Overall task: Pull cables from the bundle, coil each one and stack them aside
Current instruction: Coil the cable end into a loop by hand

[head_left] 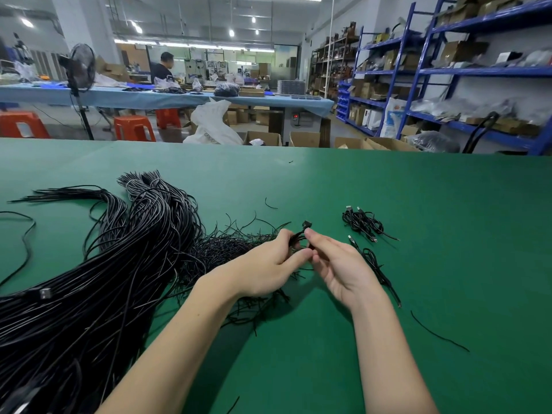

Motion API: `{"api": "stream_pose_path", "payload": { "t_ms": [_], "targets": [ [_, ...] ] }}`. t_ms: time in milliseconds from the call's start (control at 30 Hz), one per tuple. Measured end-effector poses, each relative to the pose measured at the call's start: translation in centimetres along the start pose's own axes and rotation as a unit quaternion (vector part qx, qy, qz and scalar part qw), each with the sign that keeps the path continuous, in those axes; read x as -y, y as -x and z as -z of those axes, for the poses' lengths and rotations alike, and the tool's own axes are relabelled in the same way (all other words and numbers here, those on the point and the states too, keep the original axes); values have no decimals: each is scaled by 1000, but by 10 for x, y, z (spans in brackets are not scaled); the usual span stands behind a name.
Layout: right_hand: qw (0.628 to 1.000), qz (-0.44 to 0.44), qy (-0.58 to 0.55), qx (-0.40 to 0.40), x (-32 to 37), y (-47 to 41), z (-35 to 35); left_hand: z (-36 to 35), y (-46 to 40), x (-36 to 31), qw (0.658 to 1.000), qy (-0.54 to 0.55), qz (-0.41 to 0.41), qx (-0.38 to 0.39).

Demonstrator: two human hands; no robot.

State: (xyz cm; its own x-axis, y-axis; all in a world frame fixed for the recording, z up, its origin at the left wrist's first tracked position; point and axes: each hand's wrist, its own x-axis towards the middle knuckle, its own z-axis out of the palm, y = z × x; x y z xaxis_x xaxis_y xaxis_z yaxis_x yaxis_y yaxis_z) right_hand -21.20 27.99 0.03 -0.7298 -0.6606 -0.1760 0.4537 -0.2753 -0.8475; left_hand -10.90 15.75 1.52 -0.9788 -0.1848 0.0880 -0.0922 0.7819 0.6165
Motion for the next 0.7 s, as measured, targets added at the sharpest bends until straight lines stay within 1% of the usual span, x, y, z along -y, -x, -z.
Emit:
{"api": "stream_pose_path", "payload": {
  "t_ms": [167, 233, 300, 333, 433, 533, 600, 700],
  "targets": [
    [998, -6, -40, -48, 0, -4, -1, -2, 0, -3, 999, -38, -22, 3],
    [996, -18, -79, -33, 1, -3, -1, -3, -1, -3, 999, -35, -28, -13],
    [992, -34, -124, 7, 4, -2, 2, -3, -1, -4, 999, -17, -24, -30],
    [991, -40, -124, 33, 5, 0, 3, -3, -1, -4, 999, -5, -21, -37],
    [995, -36, -45, 83, 2, 4, 5, -3, -1, -5, 998, 38, -14, -41],
    [995, -11, -5, 102, 0, 5, 1, -5, 0, -9, 993, 117, -7, -30],
    [994, -7, 6, 107, 3, 4, 0, -2, 2, -10, 989, 148, -5, -22],
    [994, -31, 4, 101, 7, 2, 5, 2, 2, -8, 995, 99, -1, -15]
  ]
}}
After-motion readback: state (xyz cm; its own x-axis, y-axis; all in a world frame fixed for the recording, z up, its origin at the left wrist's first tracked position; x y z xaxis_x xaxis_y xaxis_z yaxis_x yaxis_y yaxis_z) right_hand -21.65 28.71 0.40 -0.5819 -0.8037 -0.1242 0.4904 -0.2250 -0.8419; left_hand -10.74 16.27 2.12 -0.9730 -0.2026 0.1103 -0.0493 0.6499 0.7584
